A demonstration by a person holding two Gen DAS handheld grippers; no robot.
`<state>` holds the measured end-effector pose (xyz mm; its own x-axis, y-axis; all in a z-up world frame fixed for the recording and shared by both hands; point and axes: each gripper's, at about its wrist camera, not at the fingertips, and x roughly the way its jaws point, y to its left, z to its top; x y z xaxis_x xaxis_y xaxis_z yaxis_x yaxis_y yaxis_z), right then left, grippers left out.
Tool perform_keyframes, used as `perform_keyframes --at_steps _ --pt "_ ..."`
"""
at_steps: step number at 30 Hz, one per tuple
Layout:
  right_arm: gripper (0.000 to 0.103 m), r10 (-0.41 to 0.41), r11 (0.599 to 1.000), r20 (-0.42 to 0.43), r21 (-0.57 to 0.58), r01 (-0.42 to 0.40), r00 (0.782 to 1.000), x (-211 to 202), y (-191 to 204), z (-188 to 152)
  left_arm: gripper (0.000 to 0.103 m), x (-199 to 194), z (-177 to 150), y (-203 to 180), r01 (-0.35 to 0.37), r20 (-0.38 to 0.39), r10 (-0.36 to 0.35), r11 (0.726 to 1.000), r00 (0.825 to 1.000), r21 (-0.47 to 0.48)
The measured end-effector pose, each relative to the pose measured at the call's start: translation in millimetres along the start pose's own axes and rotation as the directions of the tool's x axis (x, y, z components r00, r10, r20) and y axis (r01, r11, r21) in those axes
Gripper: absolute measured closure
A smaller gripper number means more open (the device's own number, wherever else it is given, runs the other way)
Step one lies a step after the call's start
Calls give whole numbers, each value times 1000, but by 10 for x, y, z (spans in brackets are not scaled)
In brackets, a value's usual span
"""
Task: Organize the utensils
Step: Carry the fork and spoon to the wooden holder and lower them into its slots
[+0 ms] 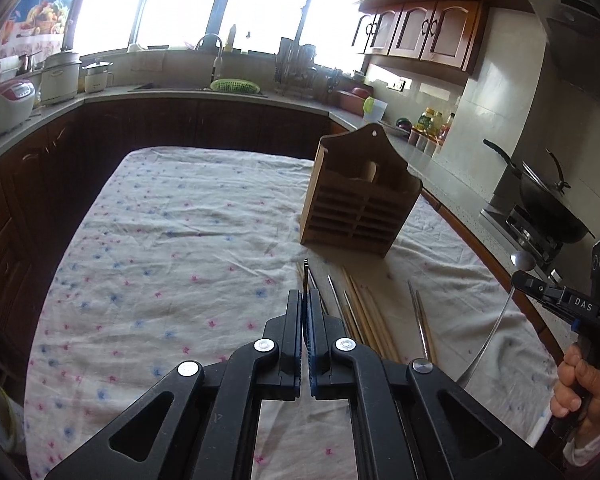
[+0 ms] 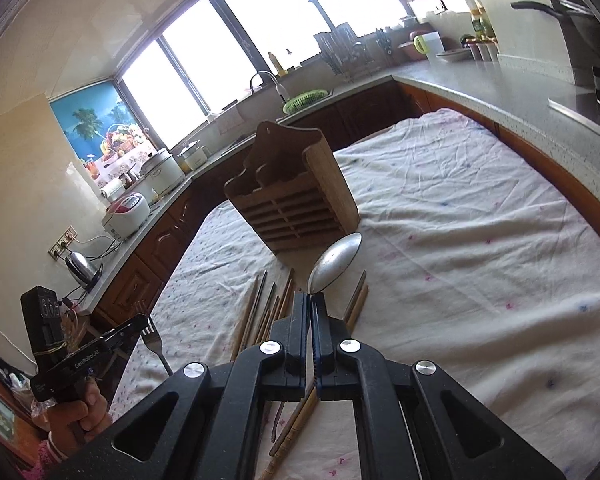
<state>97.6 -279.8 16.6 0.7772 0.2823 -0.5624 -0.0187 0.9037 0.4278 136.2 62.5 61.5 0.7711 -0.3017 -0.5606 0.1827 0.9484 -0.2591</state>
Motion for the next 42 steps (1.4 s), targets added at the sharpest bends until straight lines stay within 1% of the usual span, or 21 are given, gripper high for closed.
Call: perform_keyframes --at_steps 3,7,15,20,22,25,28,31,33,35,37,39,42 --pt "101 -15 999 43 -35 16 999 -65 74 73 103 -133 90 -37 -17 45 17 1000 999 12" --pt "101 -20 997 80 -66 25 997 -93 148 189 103 -180 213 -90 -31 78 29 999 997 19" --pt "101 -42 989 162 -130 64 986 -47 264 491 103 -61 565 -194 -61 148 57 998 987 20" --pt "101 -49 983 229 -160 87 972 29 340 738 103 83 825 -287 -93 215 84 995 973 34" --pt "101 -47 982 250 -166 90 967 78 361 848 103 147 922 -351 -106 247 91 993 965 47" --pt "101 -55 977 295 -179 112 954 153 399 1011 103 265 1112 -452 -119 293 94 991 951 67" --pt "101 -53 977 339 -179 120 939 230 434 1209 103 455 1258 -523 -142 339 104 986 935 87" --pt "101 -57 970 386 -196 142 921 324 506 1402 102 697 1404 -545 -172 381 131 982 915 73" --pt "101 -60 962 410 -220 163 910 413 572 1486 102 937 1461 -528 -184 388 148 981 910 59" --pt "101 -62 952 429 -245 182 901 533 621 1542 102 1199 1436 -540 -199 390 163 978 906 54" --pt "101 -69 942 429 -269 200 901 674 647 1550 102 1448 1415 -584 -212 382 176 976 907 54" --pt "101 -81 930 425 -293 222 902 828 653 1512 102 1679 1383 -604 -217 369 182 975 911 55" --pt "101 -98 916 393 -323 237 914 1065 624 1433 102 1975 1321 -636 -213 334 180 975 925 64"
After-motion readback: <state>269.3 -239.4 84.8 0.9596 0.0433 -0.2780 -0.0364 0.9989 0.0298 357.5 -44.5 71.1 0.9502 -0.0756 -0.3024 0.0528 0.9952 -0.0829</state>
